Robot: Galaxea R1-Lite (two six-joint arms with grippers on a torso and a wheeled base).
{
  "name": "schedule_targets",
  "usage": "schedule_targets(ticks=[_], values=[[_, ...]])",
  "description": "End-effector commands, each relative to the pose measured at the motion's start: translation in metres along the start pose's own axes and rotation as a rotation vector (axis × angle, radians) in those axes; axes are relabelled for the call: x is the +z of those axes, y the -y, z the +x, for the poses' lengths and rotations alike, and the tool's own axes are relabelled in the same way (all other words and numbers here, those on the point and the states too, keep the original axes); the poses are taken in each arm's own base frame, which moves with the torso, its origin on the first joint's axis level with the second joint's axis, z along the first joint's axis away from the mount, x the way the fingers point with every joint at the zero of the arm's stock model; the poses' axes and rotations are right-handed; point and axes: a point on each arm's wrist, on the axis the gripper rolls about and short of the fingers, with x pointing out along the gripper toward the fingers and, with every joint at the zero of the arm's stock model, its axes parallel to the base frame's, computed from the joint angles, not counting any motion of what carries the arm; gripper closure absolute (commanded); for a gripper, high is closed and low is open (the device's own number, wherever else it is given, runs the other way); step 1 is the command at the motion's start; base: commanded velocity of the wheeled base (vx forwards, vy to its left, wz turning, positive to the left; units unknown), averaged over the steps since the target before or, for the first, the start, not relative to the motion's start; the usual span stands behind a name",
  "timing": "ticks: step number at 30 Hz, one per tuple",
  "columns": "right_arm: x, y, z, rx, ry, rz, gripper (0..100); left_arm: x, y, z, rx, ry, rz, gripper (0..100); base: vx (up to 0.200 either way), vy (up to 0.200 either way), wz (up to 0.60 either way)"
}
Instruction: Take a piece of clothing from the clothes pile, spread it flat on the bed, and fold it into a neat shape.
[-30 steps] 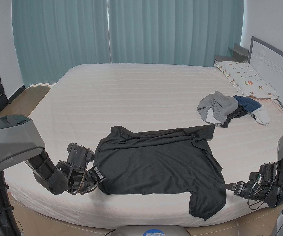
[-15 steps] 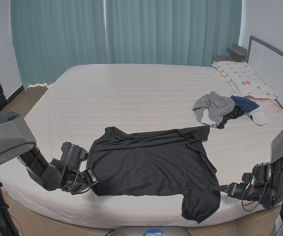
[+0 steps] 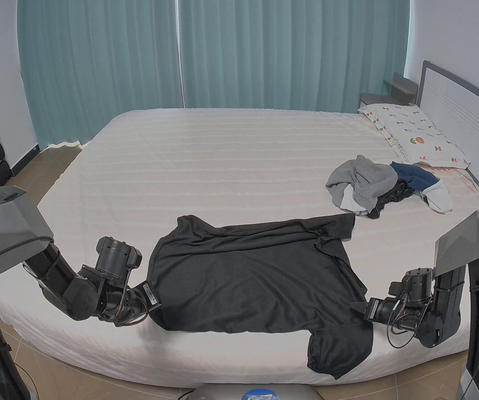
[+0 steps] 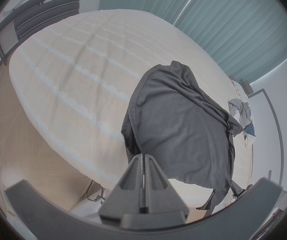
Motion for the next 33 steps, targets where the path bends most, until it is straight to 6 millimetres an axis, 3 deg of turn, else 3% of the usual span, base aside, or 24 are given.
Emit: schedule_targets(ticks=[1,9,15,16,20,25,27,33], values=[[0.015,-0.001,0.020,-0.007,0.059,-0.001,100,0.000,-0.001,0.001,0.004,-0.001,-0.001,100,0.000,0.000,0.00],[0.034,-0.002,0.028,-0.018,0.160,0.015,100,0.005,-0.005,0.001,0.010,0.008,-0.011,100,0.000,0.000,0.00],[0.032,-0.003,0.032,-0.008,0.161,0.040,100,0.006,-0.007,0.003,0.017,0.008,-0.002,100,0.000,0.000,0.00],[0.035,-0.004,0.032,0.003,0.181,0.038,0,0.007,-0.007,0.003,0.015,0.011,-0.004,100,0.000,0.000,0.00],[0.037,-0.004,0.024,0.017,0.207,0.083,0,0.007,-0.008,0.005,0.019,0.008,-0.006,100,0.000,0.000,0.00],[0.040,-0.004,-0.016,0.059,0.181,0.103,0,0.007,-0.008,0.005,0.016,0.009,-0.004,100,0.000,0.000,0.00],[0.036,-0.004,-0.021,0.059,0.158,0.107,0,0.007,-0.008,0.004,0.015,0.010,-0.004,100,0.000,0.000,0.00],[-0.006,-0.009,-0.044,0.027,-0.040,0.062,0,0.008,-0.008,0.002,0.012,0.012,-0.005,100,0.000,0.000,0.00]])
